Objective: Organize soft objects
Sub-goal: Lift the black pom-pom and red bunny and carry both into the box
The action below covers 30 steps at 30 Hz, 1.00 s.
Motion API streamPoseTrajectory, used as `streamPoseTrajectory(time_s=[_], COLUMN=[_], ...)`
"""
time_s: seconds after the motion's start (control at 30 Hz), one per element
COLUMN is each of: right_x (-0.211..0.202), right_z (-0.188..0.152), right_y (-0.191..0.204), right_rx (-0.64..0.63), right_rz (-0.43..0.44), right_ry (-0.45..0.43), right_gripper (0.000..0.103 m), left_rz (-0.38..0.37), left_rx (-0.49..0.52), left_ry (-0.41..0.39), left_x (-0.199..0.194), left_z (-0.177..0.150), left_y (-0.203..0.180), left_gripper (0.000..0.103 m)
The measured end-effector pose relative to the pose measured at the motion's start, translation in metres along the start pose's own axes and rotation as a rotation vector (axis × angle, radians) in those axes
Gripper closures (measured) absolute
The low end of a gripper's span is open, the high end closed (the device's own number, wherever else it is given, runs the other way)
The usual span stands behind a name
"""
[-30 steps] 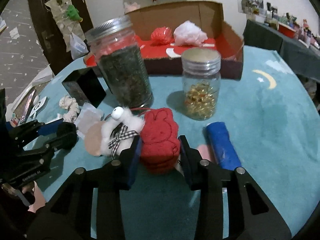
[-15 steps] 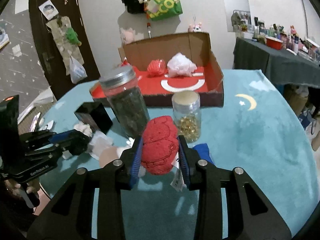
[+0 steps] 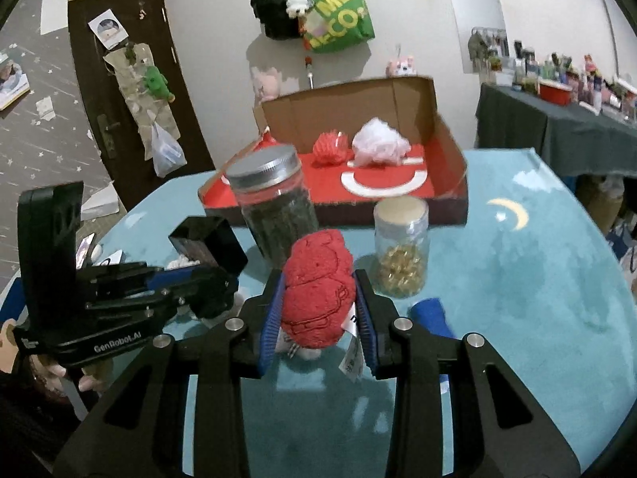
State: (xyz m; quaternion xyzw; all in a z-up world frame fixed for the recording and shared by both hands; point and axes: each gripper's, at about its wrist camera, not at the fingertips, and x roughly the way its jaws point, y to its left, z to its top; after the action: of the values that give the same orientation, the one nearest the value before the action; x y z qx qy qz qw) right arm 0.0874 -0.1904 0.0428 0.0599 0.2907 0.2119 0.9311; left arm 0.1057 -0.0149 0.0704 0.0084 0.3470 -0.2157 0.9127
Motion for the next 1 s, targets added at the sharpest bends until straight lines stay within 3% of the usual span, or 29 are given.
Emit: streamPoseTrajectory(time_s=[0.33,1.0], right_x=[0.007,0.006], right_z=[-0.008,-0.004], right_y=[-0.005,-0.071], right_rx=[0.03,0.242], right_rz=[0.013,0.101], right_ry=[0.034,0.087], right_gripper=[0.071,0.071], left_rz=[0.014,-0.013], left_rx=[-0.02,-0.262], left_ry=[-0.007,-0.01], left_x=[-0.008,-0.049], left_z=[0.001,0.004], left_y=[0.009,0.1], left_gripper=[0.084,0.084])
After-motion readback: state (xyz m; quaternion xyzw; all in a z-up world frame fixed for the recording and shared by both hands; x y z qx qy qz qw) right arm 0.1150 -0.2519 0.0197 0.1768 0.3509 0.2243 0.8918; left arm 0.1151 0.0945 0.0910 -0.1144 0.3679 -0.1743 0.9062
